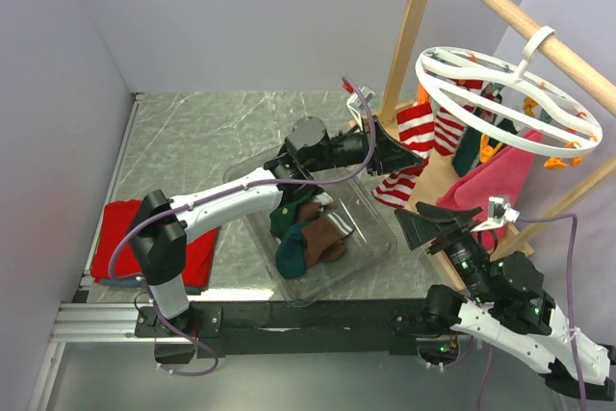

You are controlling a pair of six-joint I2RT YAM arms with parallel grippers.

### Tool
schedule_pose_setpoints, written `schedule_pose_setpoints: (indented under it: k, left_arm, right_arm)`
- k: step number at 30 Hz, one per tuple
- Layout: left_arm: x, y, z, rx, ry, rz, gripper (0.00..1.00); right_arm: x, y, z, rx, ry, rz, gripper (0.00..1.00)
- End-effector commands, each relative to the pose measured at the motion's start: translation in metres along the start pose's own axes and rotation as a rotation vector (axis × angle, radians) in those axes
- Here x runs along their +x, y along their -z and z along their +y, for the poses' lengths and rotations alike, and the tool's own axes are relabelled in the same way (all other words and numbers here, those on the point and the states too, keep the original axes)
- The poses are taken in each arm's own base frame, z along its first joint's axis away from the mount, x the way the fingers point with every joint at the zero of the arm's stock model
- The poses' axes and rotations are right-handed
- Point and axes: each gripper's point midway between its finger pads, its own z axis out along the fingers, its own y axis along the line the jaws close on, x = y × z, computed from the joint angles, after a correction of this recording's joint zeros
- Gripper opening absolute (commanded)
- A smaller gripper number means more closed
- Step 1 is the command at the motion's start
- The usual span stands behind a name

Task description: Remove the socks clipped to the hanger

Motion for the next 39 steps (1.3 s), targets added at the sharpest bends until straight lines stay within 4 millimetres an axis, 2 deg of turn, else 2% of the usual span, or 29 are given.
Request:
schedule_pose_setpoints:
  k: [1, 4, 10, 12, 13, 17, 25, 30, 33, 35, 36, 38, 39]
  left_arm:
    - [-0.005, 0.004, -0.038, 0.097, 0.063, 0.028, 0.09]
    - [-0.007, 0.004, -0.046, 0.099, 0.064, 0.022, 0.11]
    - [-0.002, 0.002, -0.053, 0.124, 0.115, 0.045, 0.12]
    - [0.001, 0.001, -0.054, 0.128, 0.128, 0.055, 0.12]
    - [0.002, 0.001, -0.053, 0.124, 0.13, 0.058, 0.13]
    - [0.0, 0.0, -0.055, 0.12, 0.135, 0.055, 0.14]
    - [0.0, -0.001, -0.064, 0.134, 0.151, 0.059, 0.16]
    - [0.001, 0.0, -0.067, 0.137, 0.16, 0.062, 0.17]
    - [0.001, 0.0, -0.069, 0.138, 0.162, 0.063, 0.18]
    - [0.003, 0.0, -0.069, 0.143, 0.164, 0.069, 0.18]
    - [0.004, 0.0, -0.069, 0.145, 0.165, 0.071, 0.21]
    - [0.005, 0.0, -0.07, 0.153, 0.158, 0.075, 0.26]
    - [0.006, 0.0, -0.069, 0.153, 0.153, 0.077, 0.32]
  right_arm:
    - [-0.014, -0.016, -0.009, 0.136, 0.038, -0.05, 0.99]
    - [-0.017, -0.024, -0.006, 0.16, 0.08, -0.043, 1.0]
    - [-0.02, -0.03, 0.006, 0.071, 0.165, -0.082, 0.98]
    - [-0.023, -0.03, 0.005, 0.079, 0.158, -0.101, 0.87]
    - [-0.024, -0.03, 0.005, 0.076, 0.155, -0.103, 0.76]
    - [-0.019, -0.033, 0.004, 0.082, 0.154, -0.098, 0.61]
    - [-0.004, -0.041, 0.005, 0.072, 0.147, -0.079, 0.6]
    - [0.006, -0.045, -0.006, 0.126, 0.165, -0.064, 0.65]
    - [0.007, -0.044, -0.011, 0.141, 0.166, -0.076, 0.62]
    - [0.007, -0.044, -0.013, 0.14, 0.176, -0.081, 0.53]
    - [0.006, -0.043, -0.013, 0.141, 0.17, -0.089, 0.36]
    - [0.005, -0.043, -0.014, 0.148, 0.163, -0.092, 0.09]
    - [0.007, -0.043, -0.015, 0.151, 0.164, -0.083, 0.0]
